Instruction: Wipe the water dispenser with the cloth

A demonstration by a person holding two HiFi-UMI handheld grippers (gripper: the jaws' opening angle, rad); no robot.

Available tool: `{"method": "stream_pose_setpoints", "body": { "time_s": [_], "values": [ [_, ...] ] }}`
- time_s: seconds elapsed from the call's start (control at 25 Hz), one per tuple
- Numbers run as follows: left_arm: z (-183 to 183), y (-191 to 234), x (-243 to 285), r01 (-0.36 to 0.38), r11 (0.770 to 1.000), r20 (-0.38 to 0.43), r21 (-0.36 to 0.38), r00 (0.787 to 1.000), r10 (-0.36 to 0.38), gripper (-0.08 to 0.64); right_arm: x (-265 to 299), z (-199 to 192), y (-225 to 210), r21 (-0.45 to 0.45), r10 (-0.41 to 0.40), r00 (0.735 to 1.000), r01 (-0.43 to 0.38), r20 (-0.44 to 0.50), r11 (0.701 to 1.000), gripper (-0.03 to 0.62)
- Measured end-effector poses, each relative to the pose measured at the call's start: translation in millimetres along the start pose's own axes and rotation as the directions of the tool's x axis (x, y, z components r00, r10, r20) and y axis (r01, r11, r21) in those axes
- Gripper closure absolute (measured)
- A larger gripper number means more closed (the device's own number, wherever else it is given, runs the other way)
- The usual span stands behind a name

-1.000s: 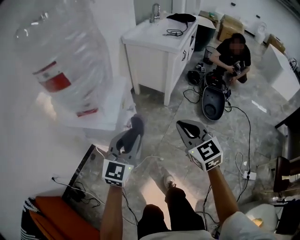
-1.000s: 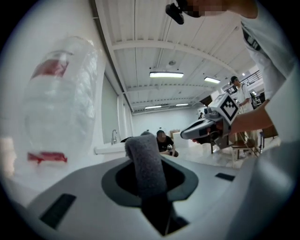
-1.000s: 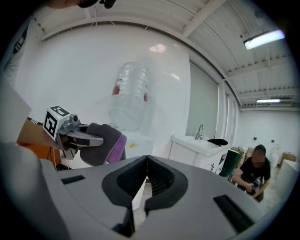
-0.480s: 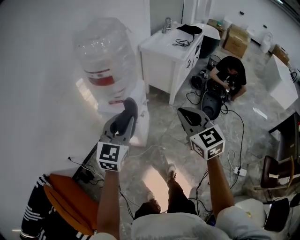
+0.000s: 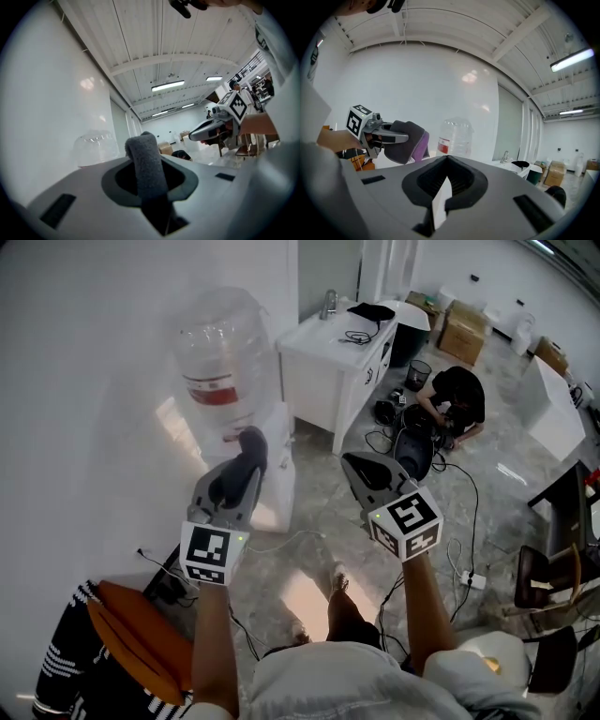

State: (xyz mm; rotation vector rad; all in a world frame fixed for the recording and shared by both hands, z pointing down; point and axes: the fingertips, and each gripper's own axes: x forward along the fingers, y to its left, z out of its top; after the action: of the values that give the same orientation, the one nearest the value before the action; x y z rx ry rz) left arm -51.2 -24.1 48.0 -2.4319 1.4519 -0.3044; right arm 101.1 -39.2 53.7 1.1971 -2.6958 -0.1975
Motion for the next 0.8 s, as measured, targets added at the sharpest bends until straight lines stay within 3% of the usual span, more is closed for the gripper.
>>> {"method": "stream_pose_setpoints", "body": {
  "time_s": [0.16, 0.48, 0.8],
  "values": [
    [10.6, -1.3, -5.4, 0.003, 1.0, 0.035, -0.003, 0.999, -0.002, 0.472, -3.8, 12.6, 6.5, -0.067, -0.003, 1.0, 0.003, 0.007, 0.998, 0.577],
    [25.6, -11.6, -14.5, 0.007, 0.999, 0.048, 0.05, 0.999, -0.01, 0.472, -12.0, 24.2, 14.0, -0.086, 0.004, 1.0, -0.003, 0.02, 0.996, 0.577],
    [20.6, -9.9, -13.6, 0.03, 1.0, 0.068, -0.004, 0.997, -0.029, 0.471, -9.0, 17.8, 16.7, -0.085, 0.007, 1.0, -0.006, 0.011, 0.996, 0.577]
  ]
}}
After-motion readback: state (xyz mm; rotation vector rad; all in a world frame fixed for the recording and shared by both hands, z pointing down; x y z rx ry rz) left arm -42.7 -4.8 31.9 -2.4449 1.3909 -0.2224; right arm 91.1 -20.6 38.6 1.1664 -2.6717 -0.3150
